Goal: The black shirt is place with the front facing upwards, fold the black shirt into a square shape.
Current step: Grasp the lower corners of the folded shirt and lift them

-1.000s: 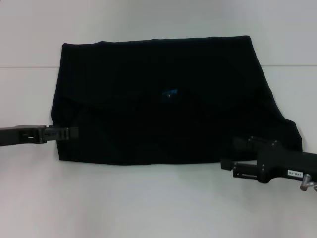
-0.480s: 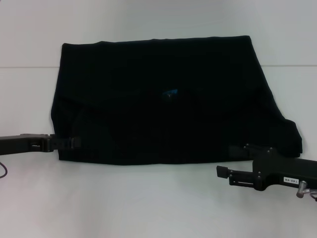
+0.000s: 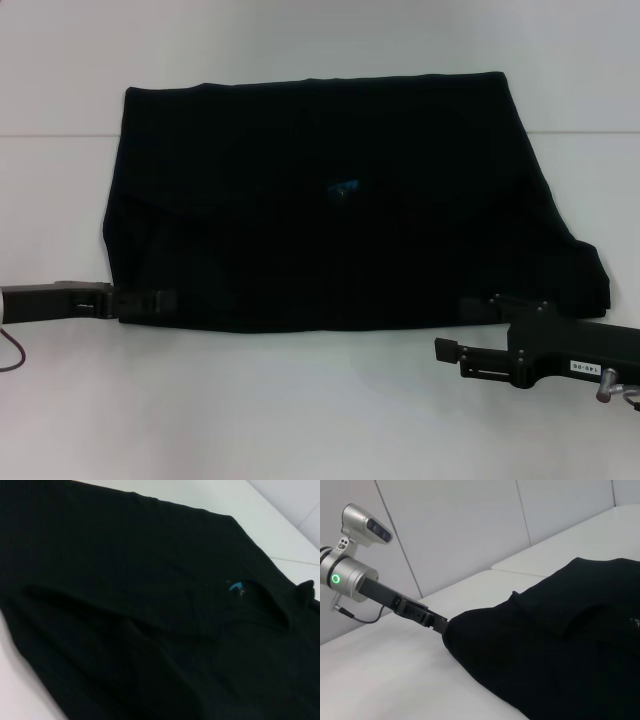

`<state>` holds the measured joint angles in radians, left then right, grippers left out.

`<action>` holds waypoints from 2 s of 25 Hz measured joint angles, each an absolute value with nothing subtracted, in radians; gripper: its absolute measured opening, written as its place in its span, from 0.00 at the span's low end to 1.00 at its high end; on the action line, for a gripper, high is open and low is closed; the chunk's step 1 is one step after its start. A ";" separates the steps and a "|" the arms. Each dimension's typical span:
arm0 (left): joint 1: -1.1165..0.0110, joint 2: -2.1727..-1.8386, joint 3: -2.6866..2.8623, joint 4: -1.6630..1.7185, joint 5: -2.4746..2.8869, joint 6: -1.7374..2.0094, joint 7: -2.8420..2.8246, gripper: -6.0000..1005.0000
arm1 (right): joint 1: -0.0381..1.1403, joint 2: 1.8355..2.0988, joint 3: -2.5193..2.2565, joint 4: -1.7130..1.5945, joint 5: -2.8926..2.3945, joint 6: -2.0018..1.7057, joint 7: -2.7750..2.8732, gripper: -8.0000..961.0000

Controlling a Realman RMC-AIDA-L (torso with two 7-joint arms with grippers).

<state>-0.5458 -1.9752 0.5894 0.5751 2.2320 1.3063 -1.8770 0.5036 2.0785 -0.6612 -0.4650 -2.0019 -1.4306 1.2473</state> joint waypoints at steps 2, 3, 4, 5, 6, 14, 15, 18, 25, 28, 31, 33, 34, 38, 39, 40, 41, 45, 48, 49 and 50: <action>-0.547 -1.977 0.590 0.575 2.232 1.320 -1.875 0.82 | 0.503 2.079 -0.661 -0.465 -2.002 -1.428 1.250 0.87; -0.549 -1.977 0.590 0.576 2.232 1.332 -1.872 0.81 | 0.503 2.079 -0.661 -0.465 -2.002 -1.424 1.251 0.87; -0.550 -1.978 0.590 0.578 2.232 1.342 -1.870 0.81 | 0.502 2.079 -0.661 -0.464 -2.002 -1.422 1.252 0.87; -0.551 -1.980 0.590 0.582 2.232 1.351 -1.867 0.80 | 0.502 2.079 -0.661 -0.464 -2.002 -1.419 1.252 0.87; -0.552 -1.983 0.591 0.588 2.232 1.357 -1.864 0.79 | 0.502 2.079 -0.661 -0.464 -2.002 -1.417 1.253 0.87; -0.566 -1.984 0.618 0.588 2.241 1.329 -1.881 0.52 | 0.500 2.080 -0.661 -0.462 -2.002 -1.416 1.253 0.87; -0.567 -1.984 0.620 0.587 2.247 1.320 -1.885 0.50 | 0.500 2.080 -0.661 -0.462 -2.002 -1.417 1.253 0.87; -0.570 -1.984 0.628 0.587 2.257 1.303 -1.901 0.43 | 0.500 2.080 -0.661 -0.462 -2.002 -1.418 1.253 0.87; -0.571 -1.979 0.627 0.590 2.258 1.300 -1.906 0.26 | 0.500 2.071 -0.657 -0.466 -2.002 -1.428 1.276 0.87; -0.572 -1.973 0.623 0.588 2.258 1.305 -1.908 0.14 | 0.500 2.054 -0.656 -0.492 -2.002 -1.430 1.352 0.87; -0.574 -1.970 0.623 0.586 2.258 1.308 -1.914 0.06 | 0.502 2.022 -0.659 -0.546 -2.017 -1.430 1.510 0.87; -0.575 -1.968 0.626 0.586 2.258 1.311 -1.921 0.05 | 0.509 1.994 -0.657 -0.611 -2.058 -1.425 1.663 0.87; -0.575 -1.968 0.628 0.586 2.258 1.312 -1.923 0.05 | 0.514 1.980 -0.655 -0.642 -2.086 -1.423 1.743 0.87; -0.576 -1.966 0.629 0.586 2.258 1.320 -1.923 0.04 | 0.558 1.895 -0.660 -0.745 -2.220 -1.448 2.101 0.87; -0.577 -1.965 0.629 0.586 2.258 1.322 -1.923 0.04 | 0.576 1.869 -0.662 -0.756 -2.266 -1.459 2.205 0.87; -0.578 -1.964 0.629 0.586 2.258 1.323 -1.923 0.04 | 0.593 1.852 -0.661 -0.761 -2.311 -1.466 2.281 0.87; -0.578 -1.963 0.629 0.586 2.258 1.324 -1.923 0.04 | 0.617 1.835 -0.657 -0.766 -2.367 -1.478 2.363 0.87; -0.579 -1.960 0.629 0.580 2.258 1.325 -1.924 0.04 | 0.672 1.837 -0.650 -0.783 -2.501 -1.476 2.491 0.87; -0.578 -1.960 0.629 0.580 2.258 1.325 -1.926 0.04 | 0.710 1.856 -0.658 -0.738 -2.550 -1.439 2.495 0.87; -0.579 -1.960 0.629 0.580 2.258 1.325 -1.929 0.04 | 0.722 1.863 -0.661 -0.718 -2.568 -1.420 2.493 0.87; -0.579 -1.960 0.629 0.580 2.258 1.325 -1.930 0.04 | 0.732 1.872 -0.665 -0.701 -2.580 -1.398 2.491 0.87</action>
